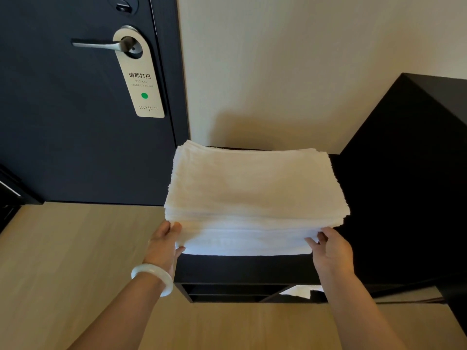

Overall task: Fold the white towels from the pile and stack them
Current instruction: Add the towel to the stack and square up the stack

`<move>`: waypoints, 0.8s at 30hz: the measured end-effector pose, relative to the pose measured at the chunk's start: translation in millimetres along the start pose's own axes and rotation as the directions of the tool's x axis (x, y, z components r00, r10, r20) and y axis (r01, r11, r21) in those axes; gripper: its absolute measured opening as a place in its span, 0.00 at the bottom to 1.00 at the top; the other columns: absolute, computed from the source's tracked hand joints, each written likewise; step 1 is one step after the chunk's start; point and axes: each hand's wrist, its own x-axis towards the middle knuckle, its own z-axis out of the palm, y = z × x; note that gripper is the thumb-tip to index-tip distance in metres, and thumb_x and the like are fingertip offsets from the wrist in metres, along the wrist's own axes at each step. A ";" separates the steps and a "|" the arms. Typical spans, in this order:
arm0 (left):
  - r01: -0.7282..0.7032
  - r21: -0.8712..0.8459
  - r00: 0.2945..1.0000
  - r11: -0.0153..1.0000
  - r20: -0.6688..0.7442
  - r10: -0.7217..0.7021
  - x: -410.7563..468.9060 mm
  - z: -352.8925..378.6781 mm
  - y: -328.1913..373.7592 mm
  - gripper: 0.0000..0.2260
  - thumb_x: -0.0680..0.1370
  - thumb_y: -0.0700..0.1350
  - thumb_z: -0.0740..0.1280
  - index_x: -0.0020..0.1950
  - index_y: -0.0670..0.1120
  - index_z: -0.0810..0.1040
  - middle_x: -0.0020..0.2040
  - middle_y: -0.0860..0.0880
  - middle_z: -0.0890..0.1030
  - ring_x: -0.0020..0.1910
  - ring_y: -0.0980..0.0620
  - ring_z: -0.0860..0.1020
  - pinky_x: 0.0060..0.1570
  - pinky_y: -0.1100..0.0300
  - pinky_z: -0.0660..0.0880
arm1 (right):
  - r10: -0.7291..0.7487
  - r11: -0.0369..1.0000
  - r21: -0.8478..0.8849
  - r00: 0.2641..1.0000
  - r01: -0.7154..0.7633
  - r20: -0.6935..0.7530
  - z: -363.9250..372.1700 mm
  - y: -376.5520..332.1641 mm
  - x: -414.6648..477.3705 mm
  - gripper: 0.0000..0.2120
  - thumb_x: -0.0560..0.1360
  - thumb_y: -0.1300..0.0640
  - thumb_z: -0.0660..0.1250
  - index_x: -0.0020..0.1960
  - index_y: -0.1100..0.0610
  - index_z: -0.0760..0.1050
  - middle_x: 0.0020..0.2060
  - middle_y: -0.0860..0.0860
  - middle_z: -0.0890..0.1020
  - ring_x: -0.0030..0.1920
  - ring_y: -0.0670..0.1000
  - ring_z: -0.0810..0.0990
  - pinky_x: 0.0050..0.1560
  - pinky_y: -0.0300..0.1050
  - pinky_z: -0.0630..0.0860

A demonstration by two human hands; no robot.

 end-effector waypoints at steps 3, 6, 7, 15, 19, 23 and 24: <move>-0.020 0.052 0.999 0.998 0.032 0.019 -3.2 0.4 2.1 0.08 0.82 0.45 0.61 0.46 0.49 0.78 0.48 0.53 0.78 0.55 0.50 0.75 0.63 0.46 0.75 | -0.053 0.991 -0.126 0.998 0.049 -0.026 1.4 -1.6 1.7 0.15 0.77 0.64 0.68 0.43 0.43 0.80 0.41 0.44 0.84 0.48 0.46 0.83 0.46 0.40 0.80; -0.059 0.155 0.998 0.986 0.047 0.053 -2.7 -1.2 4.3 0.08 0.83 0.48 0.61 0.52 0.56 0.79 0.56 0.57 0.79 0.61 0.50 0.75 0.61 0.48 0.76 | -0.093 0.982 -0.165 0.996 0.091 -0.003 2.7 -3.6 5.3 0.08 0.78 0.64 0.66 0.56 0.58 0.79 0.46 0.53 0.81 0.57 0.57 0.81 0.53 0.45 0.80; -0.055 0.168 0.998 0.984 0.048 0.048 -1.5 -3.7 5.3 0.08 0.83 0.48 0.61 0.56 0.58 0.78 0.58 0.59 0.78 0.63 0.50 0.74 0.62 0.47 0.75 | -0.107 0.977 -0.189 0.994 0.100 -0.029 3.3 -4.3 4.3 0.06 0.77 0.63 0.67 0.51 0.55 0.79 0.45 0.51 0.81 0.56 0.55 0.81 0.57 0.47 0.79; 0.098 -0.086 0.979 0.991 0.185 -0.081 4.9 4.5 0.0 0.22 0.79 0.61 0.61 0.72 0.59 0.68 0.67 0.59 0.74 0.72 0.52 0.65 0.68 0.37 0.66 | -0.002 0.977 -0.212 0.996 0.020 0.088 -2.5 17.4 -5.3 0.07 0.77 0.51 0.68 0.52 0.40 0.77 0.54 0.45 0.78 0.57 0.48 0.75 0.54 0.46 0.73; 0.110 -0.001 0.984 0.994 0.142 -0.108 3.7 6.2 0.7 0.07 0.82 0.55 0.60 0.60 0.65 0.70 0.60 0.62 0.73 0.66 0.53 0.68 0.62 0.47 0.72 | -0.009 0.959 -0.281 0.994 0.039 0.108 -4.7 11.6 -8.6 0.06 0.77 0.51 0.66 0.53 0.41 0.76 0.54 0.47 0.78 0.57 0.49 0.75 0.63 0.49 0.70; 0.066 0.107 0.992 0.992 0.103 -0.077 -8.3 1.4 15.6 0.18 0.83 0.54 0.59 0.73 0.59 0.64 0.63 0.62 0.71 0.68 0.54 0.66 0.69 0.47 0.67 | -0.057 0.710 -0.684 0.982 0.166 0.180 -21.8 6.1 -14.8 0.13 0.78 0.58 0.67 0.62 0.50 0.73 0.56 0.49 0.78 0.55 0.51 0.78 0.59 0.50 0.77; 0.048 0.186 0.999 0.981 0.013 -0.052 -14.4 2.3 17.9 0.17 0.83 0.52 0.59 0.72 0.55 0.65 0.63 0.58 0.72 0.67 0.50 0.68 0.68 0.46 0.67 | -0.054 0.512 -0.831 0.973 0.220 0.224 -23.4 3.5 -20.7 0.11 0.78 0.60 0.67 0.60 0.54 0.74 0.54 0.50 0.78 0.50 0.49 0.79 0.50 0.45 0.79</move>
